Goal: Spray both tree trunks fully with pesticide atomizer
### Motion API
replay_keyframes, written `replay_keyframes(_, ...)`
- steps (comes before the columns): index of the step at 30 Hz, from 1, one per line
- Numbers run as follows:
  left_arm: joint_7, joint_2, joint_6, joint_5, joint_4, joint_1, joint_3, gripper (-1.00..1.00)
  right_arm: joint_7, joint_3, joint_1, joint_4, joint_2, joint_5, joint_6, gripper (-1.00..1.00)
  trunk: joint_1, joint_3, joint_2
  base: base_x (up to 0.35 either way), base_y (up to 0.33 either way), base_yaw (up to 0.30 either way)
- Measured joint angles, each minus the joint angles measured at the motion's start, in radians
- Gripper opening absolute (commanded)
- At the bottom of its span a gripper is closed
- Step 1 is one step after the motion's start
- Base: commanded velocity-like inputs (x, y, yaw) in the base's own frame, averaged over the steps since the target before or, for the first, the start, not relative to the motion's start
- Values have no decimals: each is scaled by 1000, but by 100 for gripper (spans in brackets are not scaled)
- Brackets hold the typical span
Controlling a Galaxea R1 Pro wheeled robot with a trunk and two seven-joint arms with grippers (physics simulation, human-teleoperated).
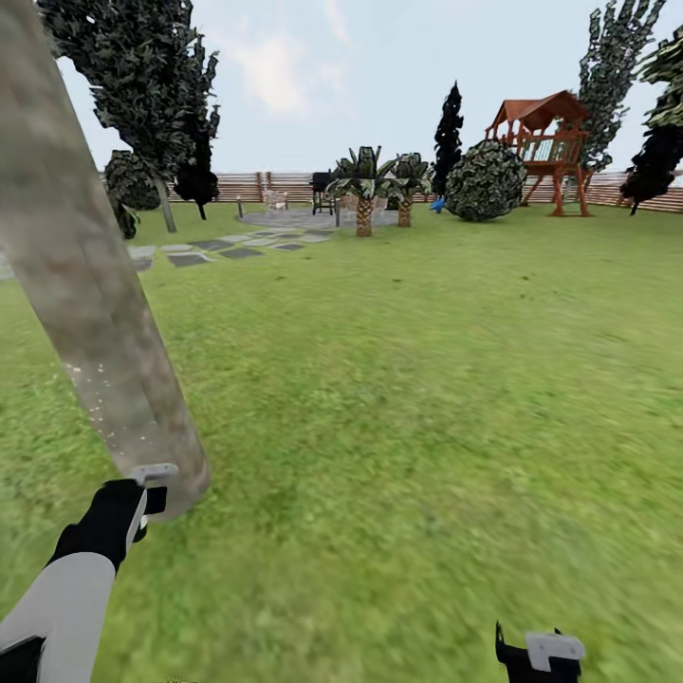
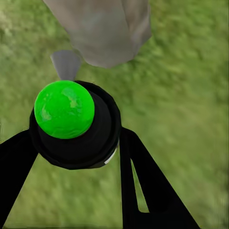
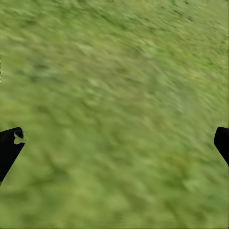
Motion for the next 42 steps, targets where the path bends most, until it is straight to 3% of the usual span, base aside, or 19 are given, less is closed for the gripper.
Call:
replay_keyframes(9, 0, 0, 0, 0, 0, 0, 0, -100, 0, 0, 0, 0, 0, 0, 0, 100, 0, 0, 0, 141, -262, 241)
replay_keyframes(27, 0, 0, 0, -1, 0, 0, 1, -100, 0, 0, 0, 0, 0, 0, 0, 100, 0, 0, 0, 159, -260, 15)
replay_keyframes(37, 0, 1, 1, 0, 0, 0, 3, -100, 0, 0, 0, 0, 0, 0, 0, 100, 0, 0, 0, 162, -186, 256)
replay_keyframes(42, 0, 7, 2, 7, -16, 26, 12, -100, 0, 0, 0, 0, 0, 0, 0, 100, 0, 0, 0, 9, -7, 277)
